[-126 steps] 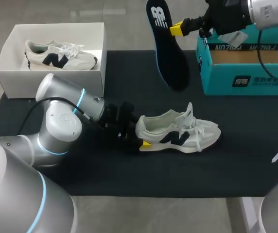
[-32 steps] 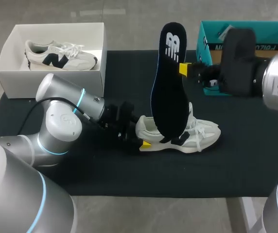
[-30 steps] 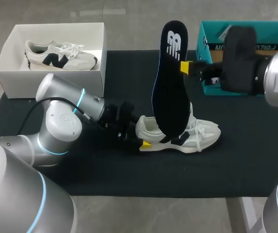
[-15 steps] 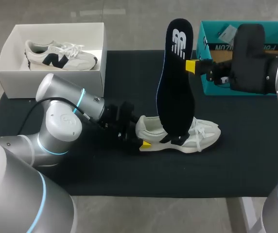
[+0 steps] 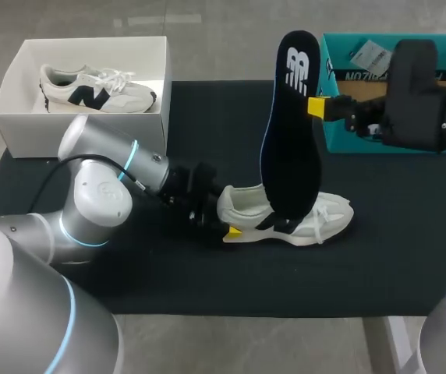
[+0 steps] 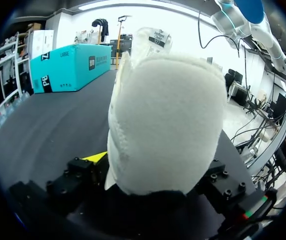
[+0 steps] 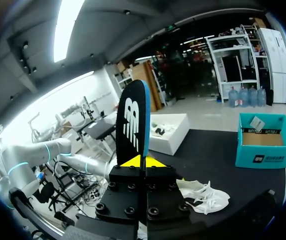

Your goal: Take the shoe out of the shoebox, open the shoe tongue, remove and reinsert the insole, then place the shoe into the shoebox

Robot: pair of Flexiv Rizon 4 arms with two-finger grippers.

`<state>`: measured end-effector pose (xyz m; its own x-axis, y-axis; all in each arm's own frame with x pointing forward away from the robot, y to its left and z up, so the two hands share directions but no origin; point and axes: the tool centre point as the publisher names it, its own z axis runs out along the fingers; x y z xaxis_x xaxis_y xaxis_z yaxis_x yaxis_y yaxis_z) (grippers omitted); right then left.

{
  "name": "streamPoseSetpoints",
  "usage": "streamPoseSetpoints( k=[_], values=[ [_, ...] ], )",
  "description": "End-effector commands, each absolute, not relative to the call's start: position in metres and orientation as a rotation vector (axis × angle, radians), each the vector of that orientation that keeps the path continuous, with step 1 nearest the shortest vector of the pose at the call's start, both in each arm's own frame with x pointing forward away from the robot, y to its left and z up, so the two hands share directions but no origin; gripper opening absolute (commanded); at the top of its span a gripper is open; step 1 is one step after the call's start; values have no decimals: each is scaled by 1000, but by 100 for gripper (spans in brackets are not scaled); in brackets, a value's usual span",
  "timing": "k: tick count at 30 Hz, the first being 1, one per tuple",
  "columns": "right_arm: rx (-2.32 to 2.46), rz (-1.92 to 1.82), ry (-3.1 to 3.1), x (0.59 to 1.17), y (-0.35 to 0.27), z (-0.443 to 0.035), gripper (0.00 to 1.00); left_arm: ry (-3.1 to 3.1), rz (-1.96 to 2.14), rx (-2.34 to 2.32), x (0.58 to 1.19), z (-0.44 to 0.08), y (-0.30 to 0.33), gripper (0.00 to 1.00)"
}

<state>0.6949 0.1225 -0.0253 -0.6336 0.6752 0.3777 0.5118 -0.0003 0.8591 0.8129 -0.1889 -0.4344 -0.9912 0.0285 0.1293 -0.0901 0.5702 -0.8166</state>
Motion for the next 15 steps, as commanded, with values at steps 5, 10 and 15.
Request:
streamPoseSetpoints(
  k=[5,10,15],
  values=[
    [1266,1709,2109,673,107,-19,0,-2714,1279,55,814,-420,-184,100],
    [1266,1709,2109,673,107,-19,0,-2732,1197,73,811,-418,-178,100],
    [1266,1709,2109,673,107,-19,0,-2768,1113,107,806,-414,-171,100]
  ],
)
